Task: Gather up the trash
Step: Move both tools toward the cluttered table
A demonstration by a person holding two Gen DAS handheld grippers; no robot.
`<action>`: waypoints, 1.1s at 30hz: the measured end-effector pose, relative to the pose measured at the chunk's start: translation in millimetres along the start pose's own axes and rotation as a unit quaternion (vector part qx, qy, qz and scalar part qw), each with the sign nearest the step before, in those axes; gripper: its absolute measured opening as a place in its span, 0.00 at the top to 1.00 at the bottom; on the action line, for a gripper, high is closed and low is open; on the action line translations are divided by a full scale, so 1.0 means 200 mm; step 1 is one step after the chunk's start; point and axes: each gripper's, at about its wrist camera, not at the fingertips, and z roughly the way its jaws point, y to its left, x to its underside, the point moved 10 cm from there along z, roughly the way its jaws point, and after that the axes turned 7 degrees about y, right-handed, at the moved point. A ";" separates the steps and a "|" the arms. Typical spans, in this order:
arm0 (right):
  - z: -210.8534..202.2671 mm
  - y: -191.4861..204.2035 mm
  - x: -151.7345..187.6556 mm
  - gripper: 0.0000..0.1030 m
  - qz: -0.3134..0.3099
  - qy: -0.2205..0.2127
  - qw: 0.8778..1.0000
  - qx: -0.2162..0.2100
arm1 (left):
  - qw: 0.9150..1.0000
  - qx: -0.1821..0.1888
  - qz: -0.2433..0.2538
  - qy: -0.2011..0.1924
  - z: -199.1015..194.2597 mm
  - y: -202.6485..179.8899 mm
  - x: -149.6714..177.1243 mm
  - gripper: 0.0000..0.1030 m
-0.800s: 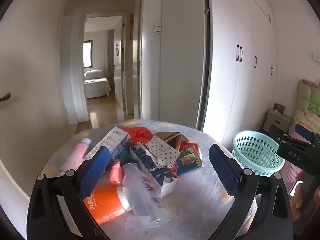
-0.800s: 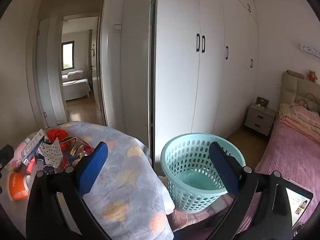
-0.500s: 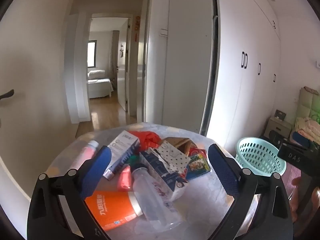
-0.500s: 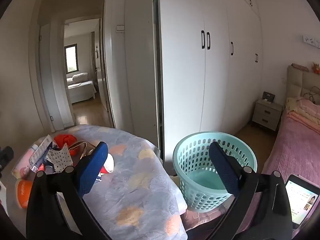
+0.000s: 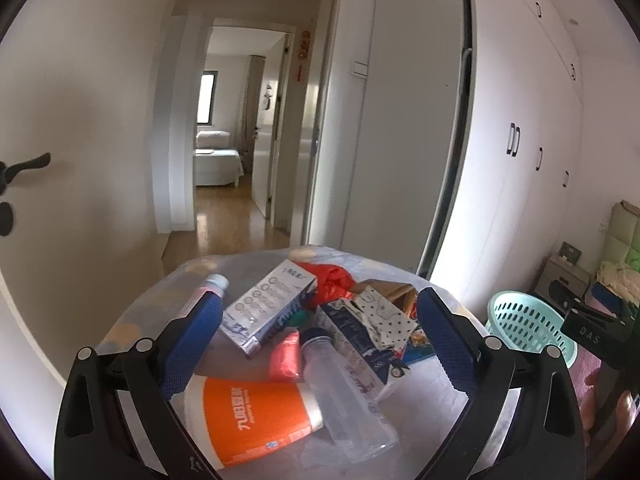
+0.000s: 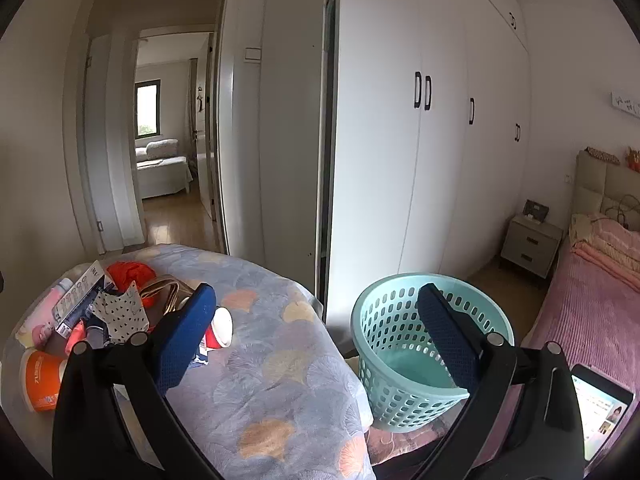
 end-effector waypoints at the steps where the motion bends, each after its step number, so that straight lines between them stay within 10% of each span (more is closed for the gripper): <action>1: 0.00 0.00 0.00 0.07 -0.002 -0.001 1.000 0.000 | 1.000 -0.001 -0.001 0.000 0.00 0.01 0.00 0.08; 33: -0.01 0.15 0.00 0.11 -0.022 0.008 0.999 -0.027 | 0.999 -0.026 -0.027 0.000 -0.07 0.21 0.02 0.08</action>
